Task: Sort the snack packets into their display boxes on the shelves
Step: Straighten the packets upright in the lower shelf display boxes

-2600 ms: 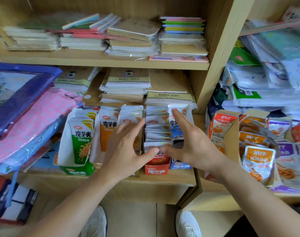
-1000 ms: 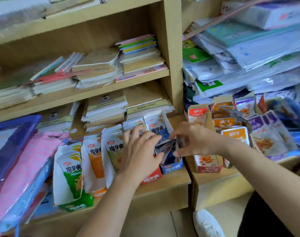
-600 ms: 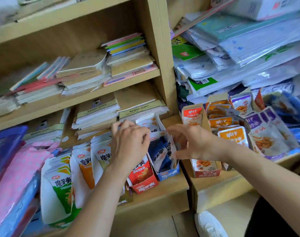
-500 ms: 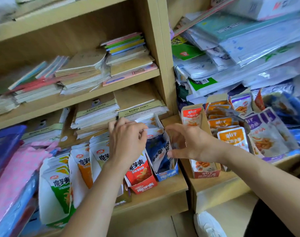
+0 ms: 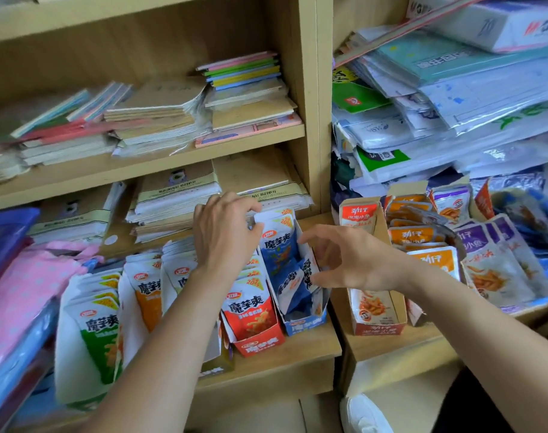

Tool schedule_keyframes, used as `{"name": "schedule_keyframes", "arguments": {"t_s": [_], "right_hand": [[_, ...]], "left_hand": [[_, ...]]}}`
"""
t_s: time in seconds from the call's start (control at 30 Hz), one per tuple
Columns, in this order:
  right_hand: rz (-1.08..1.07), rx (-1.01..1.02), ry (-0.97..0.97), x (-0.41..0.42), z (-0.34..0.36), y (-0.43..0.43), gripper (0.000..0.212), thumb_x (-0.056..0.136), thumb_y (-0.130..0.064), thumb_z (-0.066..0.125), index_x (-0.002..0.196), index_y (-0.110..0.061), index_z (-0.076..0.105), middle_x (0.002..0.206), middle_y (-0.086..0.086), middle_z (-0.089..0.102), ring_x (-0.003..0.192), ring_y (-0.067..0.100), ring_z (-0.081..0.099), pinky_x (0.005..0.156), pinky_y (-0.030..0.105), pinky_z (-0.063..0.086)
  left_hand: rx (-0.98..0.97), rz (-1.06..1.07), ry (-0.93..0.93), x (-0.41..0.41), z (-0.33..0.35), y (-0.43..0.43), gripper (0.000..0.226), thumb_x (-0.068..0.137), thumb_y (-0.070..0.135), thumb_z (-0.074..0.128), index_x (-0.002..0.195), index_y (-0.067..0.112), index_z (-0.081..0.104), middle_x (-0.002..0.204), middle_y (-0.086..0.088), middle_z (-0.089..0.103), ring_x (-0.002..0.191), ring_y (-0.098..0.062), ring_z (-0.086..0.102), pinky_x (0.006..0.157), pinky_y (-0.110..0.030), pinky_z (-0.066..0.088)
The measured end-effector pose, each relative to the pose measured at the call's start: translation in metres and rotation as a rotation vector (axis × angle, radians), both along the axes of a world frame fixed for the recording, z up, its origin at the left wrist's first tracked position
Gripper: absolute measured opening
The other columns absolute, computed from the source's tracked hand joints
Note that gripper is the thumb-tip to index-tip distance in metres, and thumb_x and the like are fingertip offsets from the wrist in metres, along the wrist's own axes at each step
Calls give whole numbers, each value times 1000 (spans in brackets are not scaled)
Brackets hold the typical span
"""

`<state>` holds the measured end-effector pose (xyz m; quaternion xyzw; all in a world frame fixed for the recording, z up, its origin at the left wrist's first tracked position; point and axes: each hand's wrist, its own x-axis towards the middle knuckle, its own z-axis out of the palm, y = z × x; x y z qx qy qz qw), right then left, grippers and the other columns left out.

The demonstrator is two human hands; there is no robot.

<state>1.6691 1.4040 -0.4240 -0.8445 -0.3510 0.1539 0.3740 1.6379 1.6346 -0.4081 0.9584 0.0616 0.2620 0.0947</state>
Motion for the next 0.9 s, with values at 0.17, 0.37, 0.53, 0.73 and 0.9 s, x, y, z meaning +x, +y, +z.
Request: {"name": "schedule_keyframes", "arguments": {"t_s": [0.17, 0.37, 0.53, 0.73, 0.9], "right_hand": [[29, -61, 4, 3, 1, -4, 48, 81, -24, 80, 125, -28, 59, 89, -9, 65, 79, 6, 65, 68, 24, 57], [-62, -14, -41, 1, 0, -2, 38, 83, -16, 75, 118, -26, 65, 95, -10, 66, 86, 6, 64, 65, 16, 50], [-113, 48, -86, -5, 0, 3, 37, 90, -6, 66, 123, -21, 64, 91, -21, 58, 86, 0, 61, 58, 9, 49], [-191, 166, -213, -7, 4, 3, 49, 90, -3, 65, 136, -22, 59, 88, -6, 66, 87, 0, 67, 62, 22, 58], [-249, 212, -193, -9, 3, 3, 43, 92, -3, 65, 134, -15, 61, 83, -23, 59, 78, -26, 55, 58, 7, 49]], "left_hand": [[-49, -248, 15, -17, 7, -6, 15, 76, 23, 83, 86, 32, 75, 84, 16, 63, 89, -17, 52, 80, -36, 38], [277, -330, 332, -62, -4, -25, 54, 70, 81, 55, 92, 37, 76, 94, 19, 63, 105, -15, 41, 96, -38, 26], [320, -240, 277, -58, -8, -22, 26, 79, 52, 62, 86, 32, 76, 93, 17, 67, 103, -16, 45, 94, -39, 28], [-147, -85, 69, -41, -5, -14, 13, 91, 24, 67, 92, 29, 79, 76, 11, 75, 74, -15, 68, 71, -34, 54], [-257, -39, 19, -24, 3, -12, 11, 91, 21, 71, 94, 29, 77, 80, 16, 76, 75, -10, 71, 68, -34, 58]]}}
